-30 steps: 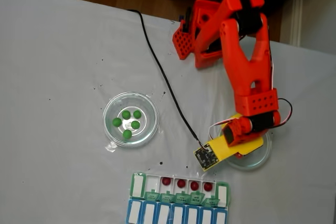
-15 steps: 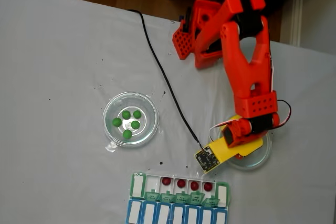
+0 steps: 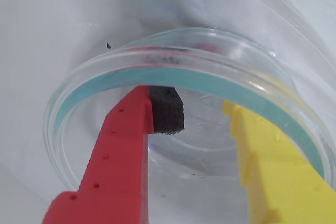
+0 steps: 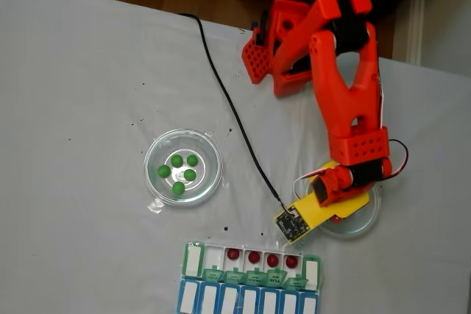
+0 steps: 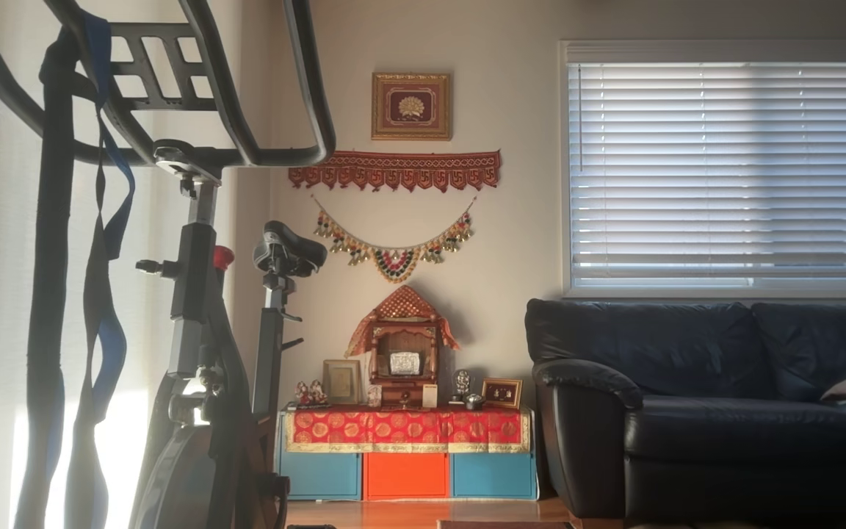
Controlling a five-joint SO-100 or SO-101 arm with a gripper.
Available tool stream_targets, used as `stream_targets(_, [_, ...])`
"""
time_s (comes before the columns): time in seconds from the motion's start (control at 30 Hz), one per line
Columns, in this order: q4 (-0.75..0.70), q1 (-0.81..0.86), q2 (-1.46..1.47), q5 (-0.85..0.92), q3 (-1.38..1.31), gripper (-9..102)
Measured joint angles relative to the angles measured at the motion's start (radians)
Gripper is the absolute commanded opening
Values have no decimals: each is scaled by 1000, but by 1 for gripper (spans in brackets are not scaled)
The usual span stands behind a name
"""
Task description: Sort medicines into box.
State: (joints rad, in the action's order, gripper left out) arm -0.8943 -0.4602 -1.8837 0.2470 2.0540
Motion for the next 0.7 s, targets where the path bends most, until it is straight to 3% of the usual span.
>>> stream_targets(0.7, [97, 18, -49, 25, 52, 13])
